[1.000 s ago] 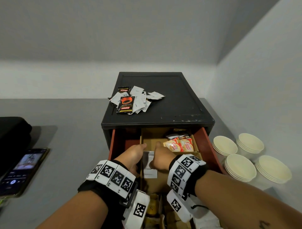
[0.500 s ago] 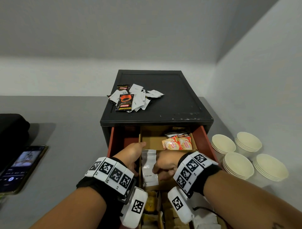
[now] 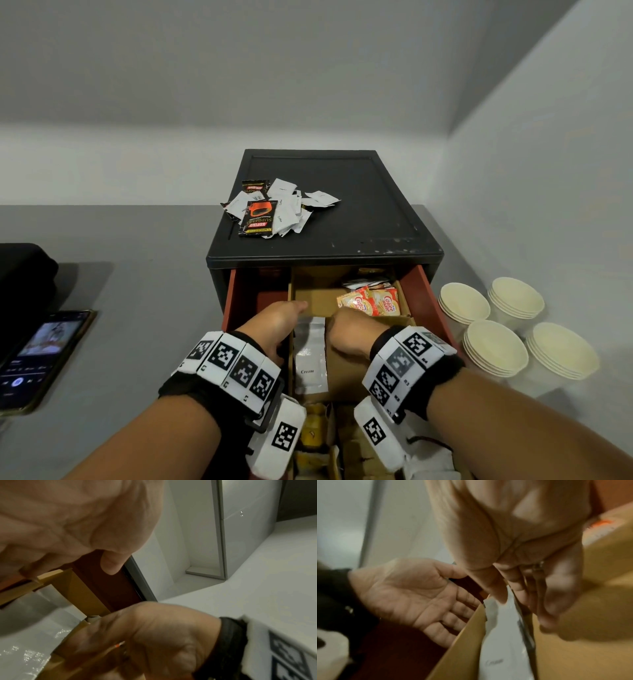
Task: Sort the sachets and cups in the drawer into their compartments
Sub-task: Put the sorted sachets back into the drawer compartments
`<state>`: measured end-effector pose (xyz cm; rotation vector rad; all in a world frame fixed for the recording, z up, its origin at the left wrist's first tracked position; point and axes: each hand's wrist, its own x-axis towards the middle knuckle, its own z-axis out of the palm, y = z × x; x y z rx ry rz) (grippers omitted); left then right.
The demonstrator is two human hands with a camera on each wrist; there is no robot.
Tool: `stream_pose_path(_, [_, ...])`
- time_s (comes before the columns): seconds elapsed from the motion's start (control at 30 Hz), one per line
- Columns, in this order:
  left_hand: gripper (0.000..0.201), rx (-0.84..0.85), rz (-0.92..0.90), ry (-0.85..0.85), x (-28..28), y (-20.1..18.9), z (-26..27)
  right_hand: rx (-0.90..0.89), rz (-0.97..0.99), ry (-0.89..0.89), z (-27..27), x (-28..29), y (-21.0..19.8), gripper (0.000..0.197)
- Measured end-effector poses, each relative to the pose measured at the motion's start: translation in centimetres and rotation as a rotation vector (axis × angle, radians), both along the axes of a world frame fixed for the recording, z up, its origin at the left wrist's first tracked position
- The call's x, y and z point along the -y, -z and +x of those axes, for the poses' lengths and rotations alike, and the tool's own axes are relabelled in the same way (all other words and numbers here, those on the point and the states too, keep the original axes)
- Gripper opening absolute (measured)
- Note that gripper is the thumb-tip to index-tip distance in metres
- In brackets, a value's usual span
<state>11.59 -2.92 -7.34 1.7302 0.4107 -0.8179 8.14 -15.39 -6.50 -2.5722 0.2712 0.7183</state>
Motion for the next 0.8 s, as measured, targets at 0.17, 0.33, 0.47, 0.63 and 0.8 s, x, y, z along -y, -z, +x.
stream_pose_path(0.17, [0.039,0.119,0.004,0.046,0.7,-1.7,-0.2,0.327,-0.196,0.144,1.8,2.7,-1.0,0.03])
stream_pose_path(0.33, [0.038,0.268,0.015,0.097,1.5,-2.6,0.6,0.088,-0.288,0.118,2.9,4.2,-0.9,0.035])
stream_pose_path(0.47, [0.044,0.383,0.059,0.115,1.6,-3.0,0.7,0.235,0.075,0.266,3.3,4.7,-0.8,0.025])
stream_pose_path(0.63, [0.062,0.473,0.077,0.263,2.4,-3.3,0.2,0.22,0.693,0.39,2.4,4.4,-2.3,0.03])
stream_pose_path(0.8, [0.026,0.475,0.156,0.262,2.6,-2.7,0.4,0.303,0.351,0.32,2.8,5.5,-2.0,0.018])
